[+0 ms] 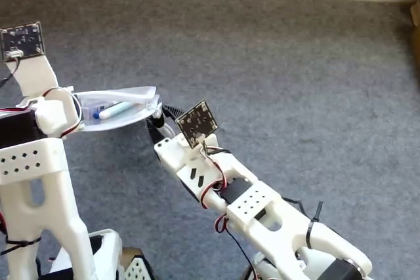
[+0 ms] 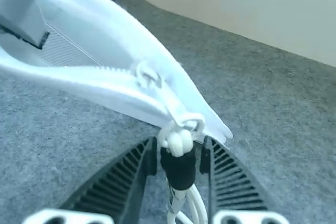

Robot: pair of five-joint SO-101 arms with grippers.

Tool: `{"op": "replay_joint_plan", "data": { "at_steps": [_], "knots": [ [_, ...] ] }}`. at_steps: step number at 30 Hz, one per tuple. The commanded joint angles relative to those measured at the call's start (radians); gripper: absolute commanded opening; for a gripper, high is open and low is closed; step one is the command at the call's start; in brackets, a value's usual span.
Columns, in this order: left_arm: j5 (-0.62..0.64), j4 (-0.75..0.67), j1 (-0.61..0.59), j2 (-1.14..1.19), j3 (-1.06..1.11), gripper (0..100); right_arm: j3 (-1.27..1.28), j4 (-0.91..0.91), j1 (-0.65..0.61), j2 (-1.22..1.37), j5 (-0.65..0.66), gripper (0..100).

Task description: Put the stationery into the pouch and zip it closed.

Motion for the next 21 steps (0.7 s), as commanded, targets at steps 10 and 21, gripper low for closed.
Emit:
{"op": "replay_joint_plan", "data": {
  "at_steps": [10,21],
  "knots": [
    [0.006,-0.023,0.018,0.013,0.004,1,-0.012,-0.018,-0.005,0.002,-0.002,9.2],
    [0.006,-0.023,0.021,0.015,0.004,1,-0.002,-0.025,-0.007,-0.016,0.167,3.0]
  ]
}}
